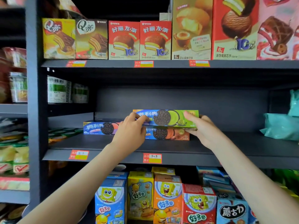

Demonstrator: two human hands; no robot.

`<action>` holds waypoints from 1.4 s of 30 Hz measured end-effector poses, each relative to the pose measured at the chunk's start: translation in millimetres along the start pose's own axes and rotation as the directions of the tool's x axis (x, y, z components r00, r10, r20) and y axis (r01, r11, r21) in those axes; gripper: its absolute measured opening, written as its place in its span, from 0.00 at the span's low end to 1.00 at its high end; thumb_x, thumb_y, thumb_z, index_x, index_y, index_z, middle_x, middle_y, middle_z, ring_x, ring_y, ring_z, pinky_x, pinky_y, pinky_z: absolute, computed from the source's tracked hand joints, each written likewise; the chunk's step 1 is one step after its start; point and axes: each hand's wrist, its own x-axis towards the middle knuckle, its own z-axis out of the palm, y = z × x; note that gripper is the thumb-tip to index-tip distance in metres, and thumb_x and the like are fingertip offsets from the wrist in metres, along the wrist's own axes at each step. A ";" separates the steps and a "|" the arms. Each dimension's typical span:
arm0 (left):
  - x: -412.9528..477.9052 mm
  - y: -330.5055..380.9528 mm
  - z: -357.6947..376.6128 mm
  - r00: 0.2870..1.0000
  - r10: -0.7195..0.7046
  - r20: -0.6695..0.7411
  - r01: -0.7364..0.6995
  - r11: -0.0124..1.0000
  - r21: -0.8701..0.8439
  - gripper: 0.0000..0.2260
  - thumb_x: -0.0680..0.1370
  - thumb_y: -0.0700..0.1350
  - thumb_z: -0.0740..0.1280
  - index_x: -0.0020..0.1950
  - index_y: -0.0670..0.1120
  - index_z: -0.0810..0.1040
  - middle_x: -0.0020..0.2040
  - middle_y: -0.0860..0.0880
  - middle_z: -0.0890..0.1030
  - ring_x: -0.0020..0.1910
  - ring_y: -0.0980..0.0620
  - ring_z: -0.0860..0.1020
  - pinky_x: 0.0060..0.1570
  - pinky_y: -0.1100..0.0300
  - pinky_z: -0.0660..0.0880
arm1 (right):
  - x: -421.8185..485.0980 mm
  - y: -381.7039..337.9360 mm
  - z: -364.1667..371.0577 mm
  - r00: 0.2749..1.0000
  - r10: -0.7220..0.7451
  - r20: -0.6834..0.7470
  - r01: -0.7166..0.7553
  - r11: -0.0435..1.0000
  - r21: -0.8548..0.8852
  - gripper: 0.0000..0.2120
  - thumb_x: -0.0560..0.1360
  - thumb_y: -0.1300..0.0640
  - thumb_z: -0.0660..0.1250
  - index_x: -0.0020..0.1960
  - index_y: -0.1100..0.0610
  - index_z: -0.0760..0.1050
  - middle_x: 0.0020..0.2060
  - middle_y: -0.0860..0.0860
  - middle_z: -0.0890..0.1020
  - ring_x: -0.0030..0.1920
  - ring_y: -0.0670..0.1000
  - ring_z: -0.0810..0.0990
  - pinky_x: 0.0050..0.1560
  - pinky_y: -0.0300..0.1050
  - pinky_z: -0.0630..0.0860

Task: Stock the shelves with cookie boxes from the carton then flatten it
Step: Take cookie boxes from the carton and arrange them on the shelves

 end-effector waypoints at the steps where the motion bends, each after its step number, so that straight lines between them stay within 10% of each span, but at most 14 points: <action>1: 1.0 -0.8 -0.6 1.000 -0.003 0.005 0.003 1.000 0.002 0.14 0.78 0.42 0.62 0.63 0.49 0.75 0.57 0.46 0.73 0.55 0.45 0.73 0.53 0.52 0.71 | 1.2 0.3 -2.1 1.000 0.004 0.008 -0.004 1.000 -0.001 0.21 0.74 0.55 0.71 0.61 0.64 0.68 0.50 0.57 0.83 0.47 0.51 0.84 0.46 0.44 0.79; 30: -24.8 -5.8 2.2 0.944 -0.107 0.313 0.098 0.994 0.042 0.17 0.80 0.44 0.60 0.70 0.49 0.70 0.75 0.45 0.59 0.65 0.42 0.70 0.63 0.54 0.68 | 0.4 28.1 -17.0 0.996 -0.030 0.088 0.081 0.753 -0.653 0.14 0.70 0.55 0.74 0.52 0.56 0.74 0.50 0.50 0.81 0.45 0.48 0.78 0.41 0.40 0.71; 42: -33.2 9.6 -3.5 0.920 -0.276 0.278 0.244 0.959 0.145 0.17 0.79 0.44 0.60 0.68 0.48 0.72 0.71 0.44 0.65 0.62 0.43 0.73 0.61 0.52 0.70 | -11.6 27.8 -1.9 0.991 -0.096 0.098 0.136 0.752 -0.645 0.24 0.68 0.51 0.76 0.62 0.55 0.75 0.58 0.52 0.77 0.58 0.55 0.75 0.62 0.50 0.72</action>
